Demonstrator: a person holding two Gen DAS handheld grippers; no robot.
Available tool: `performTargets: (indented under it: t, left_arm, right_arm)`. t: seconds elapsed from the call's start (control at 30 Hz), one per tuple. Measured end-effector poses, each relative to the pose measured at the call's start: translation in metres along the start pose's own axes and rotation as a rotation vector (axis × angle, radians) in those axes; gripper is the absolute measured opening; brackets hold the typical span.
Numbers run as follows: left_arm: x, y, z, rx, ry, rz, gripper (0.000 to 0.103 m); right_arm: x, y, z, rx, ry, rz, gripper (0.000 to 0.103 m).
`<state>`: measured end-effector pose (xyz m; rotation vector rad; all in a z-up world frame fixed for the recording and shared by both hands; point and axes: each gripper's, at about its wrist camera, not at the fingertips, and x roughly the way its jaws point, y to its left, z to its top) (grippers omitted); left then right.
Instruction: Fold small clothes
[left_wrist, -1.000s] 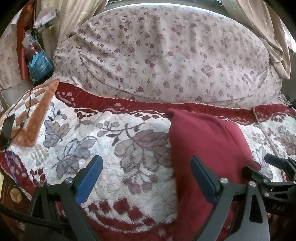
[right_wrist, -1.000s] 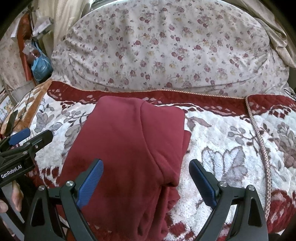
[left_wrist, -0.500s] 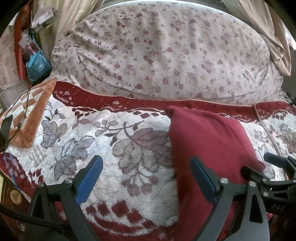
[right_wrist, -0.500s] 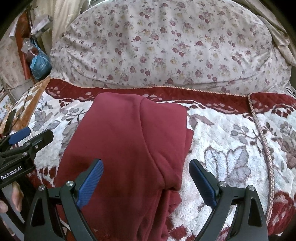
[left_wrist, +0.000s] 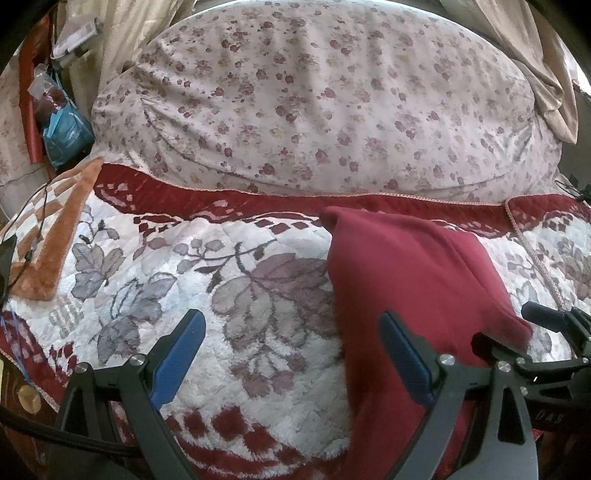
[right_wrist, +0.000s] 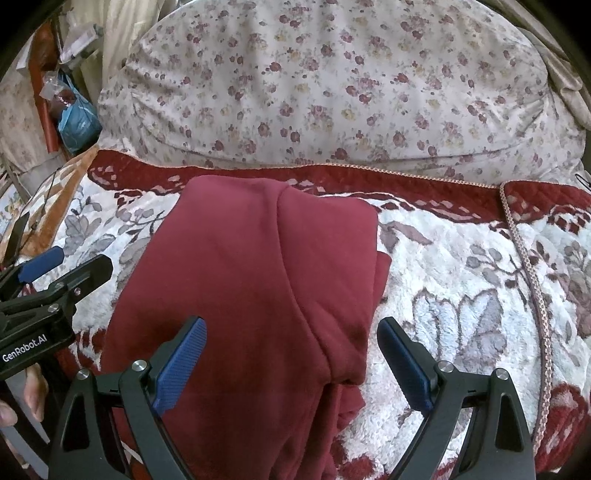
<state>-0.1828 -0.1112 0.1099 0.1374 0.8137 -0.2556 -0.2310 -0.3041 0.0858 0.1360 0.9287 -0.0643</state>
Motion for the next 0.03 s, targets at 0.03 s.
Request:
performTargets:
  t: [0.03]
  left_arm:
    - [0.002, 0.0009, 0.0004, -0.002, 0.005, -0.003, 0.094]
  right_arm:
    - [0.001, -0.0011, 0.0001, 0.003, 0.002, -0.002, 0.096]
